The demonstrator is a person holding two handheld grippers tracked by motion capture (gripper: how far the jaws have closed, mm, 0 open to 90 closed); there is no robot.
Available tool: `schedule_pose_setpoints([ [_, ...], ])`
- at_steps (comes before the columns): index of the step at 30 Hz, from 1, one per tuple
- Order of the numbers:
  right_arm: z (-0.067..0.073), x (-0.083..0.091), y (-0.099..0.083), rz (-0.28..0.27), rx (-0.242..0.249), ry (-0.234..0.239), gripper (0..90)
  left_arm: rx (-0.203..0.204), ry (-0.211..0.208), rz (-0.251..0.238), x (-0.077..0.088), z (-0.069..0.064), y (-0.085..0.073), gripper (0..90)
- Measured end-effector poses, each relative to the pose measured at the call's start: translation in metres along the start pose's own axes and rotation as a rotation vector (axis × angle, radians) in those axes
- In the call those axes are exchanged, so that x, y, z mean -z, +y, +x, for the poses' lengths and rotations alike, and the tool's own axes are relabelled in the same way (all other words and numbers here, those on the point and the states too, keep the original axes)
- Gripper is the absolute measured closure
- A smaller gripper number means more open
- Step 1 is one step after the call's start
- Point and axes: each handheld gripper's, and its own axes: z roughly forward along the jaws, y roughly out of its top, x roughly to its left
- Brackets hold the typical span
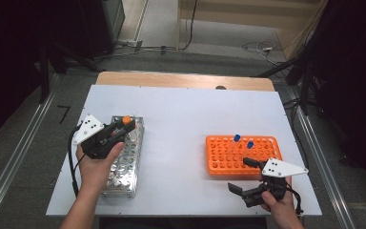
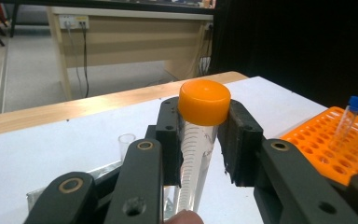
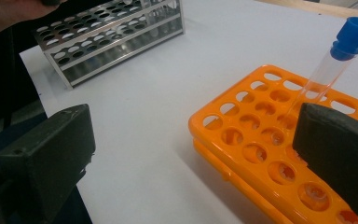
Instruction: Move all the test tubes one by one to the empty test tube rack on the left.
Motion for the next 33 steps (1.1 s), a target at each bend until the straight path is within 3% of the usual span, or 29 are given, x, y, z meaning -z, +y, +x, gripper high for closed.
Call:
schedule_pose_setpoints([
  [10,-0.002,0.001,0.000,-0.003,-0.002,-0.005,0.0,0.017,0.013,0.013,-0.008,0.006,-0.012,70.7],
  [17,-0.002,0.002,0.000,-0.005,-0.007,-0.009,0.0,0.016,0.027,0.025,-0.006,0.003,-0.012,70.4],
  [25,-0.003,0.003,-0.001,-0.004,-0.002,-0.014,0.0,-0.015,0.082,0.084,-0.007,0.001,-0.016,73.7],
  [33,-0.003,0.003,-0.001,-0.003,-0.001,-0.016,0.0,-0.045,0.109,0.089,-0.009,-0.003,-0.016,74.8],
])
